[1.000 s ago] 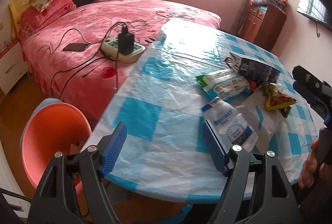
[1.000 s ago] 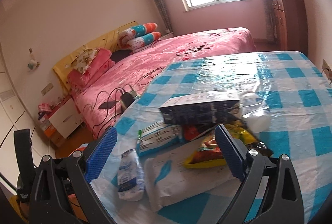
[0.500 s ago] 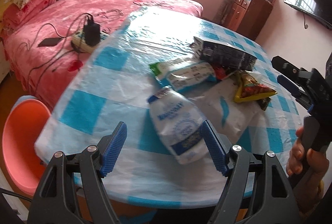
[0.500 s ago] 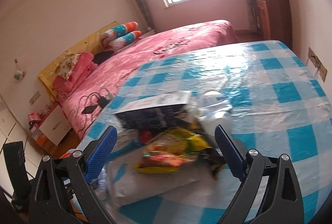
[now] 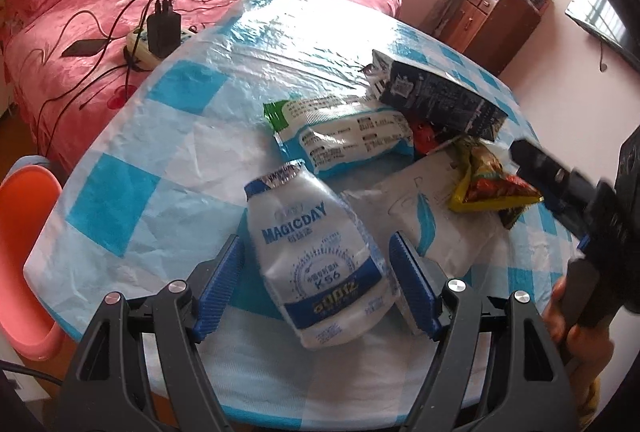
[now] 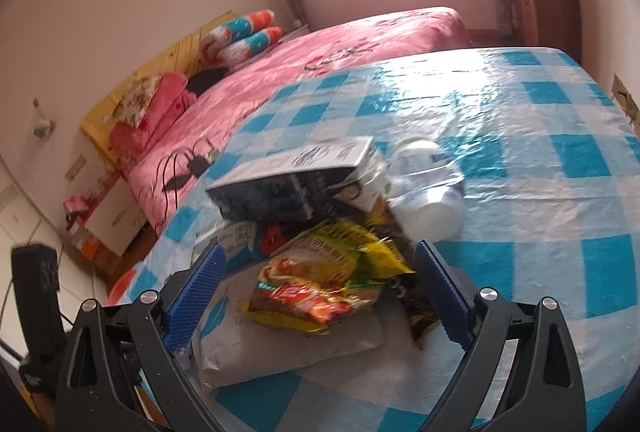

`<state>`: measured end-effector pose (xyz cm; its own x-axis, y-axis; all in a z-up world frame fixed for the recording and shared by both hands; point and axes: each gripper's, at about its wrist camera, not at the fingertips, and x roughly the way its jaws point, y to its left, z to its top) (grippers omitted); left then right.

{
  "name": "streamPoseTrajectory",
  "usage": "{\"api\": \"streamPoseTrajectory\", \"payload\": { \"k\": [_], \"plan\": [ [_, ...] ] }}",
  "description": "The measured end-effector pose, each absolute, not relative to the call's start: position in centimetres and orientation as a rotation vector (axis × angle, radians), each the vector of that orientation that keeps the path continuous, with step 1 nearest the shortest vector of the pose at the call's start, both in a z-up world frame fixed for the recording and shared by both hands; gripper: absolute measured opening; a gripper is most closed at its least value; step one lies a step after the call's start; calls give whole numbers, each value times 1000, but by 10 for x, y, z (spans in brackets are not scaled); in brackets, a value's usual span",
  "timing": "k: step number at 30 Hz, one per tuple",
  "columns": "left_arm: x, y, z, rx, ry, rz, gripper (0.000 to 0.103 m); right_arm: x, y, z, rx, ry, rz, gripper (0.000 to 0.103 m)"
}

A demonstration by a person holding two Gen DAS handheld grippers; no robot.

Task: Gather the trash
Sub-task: 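Grasp the white MAGICDAY yogurt bag with the left tool while the right tool grasps the yellow snack bag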

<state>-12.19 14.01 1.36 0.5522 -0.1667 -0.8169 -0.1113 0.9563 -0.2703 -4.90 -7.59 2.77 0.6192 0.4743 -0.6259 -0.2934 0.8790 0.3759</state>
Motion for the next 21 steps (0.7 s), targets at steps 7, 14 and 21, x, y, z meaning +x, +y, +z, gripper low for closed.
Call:
{"api": "streamPoseTrajectory", "payload": {
  "k": [7, 14, 21],
  "plan": [
    [-114, 144, 14, -327, 989, -6, 75, -43, -67, 17, 187, 825, 426, 82],
    [-113, 137, 13, -295, 965, 63, 69, -37, -65, 12, 188, 845, 422, 82],
    [-115, 138, 13, -305, 944, 84, 63, -36, -56, 10, 142, 847, 413, 82]
  ]
}}
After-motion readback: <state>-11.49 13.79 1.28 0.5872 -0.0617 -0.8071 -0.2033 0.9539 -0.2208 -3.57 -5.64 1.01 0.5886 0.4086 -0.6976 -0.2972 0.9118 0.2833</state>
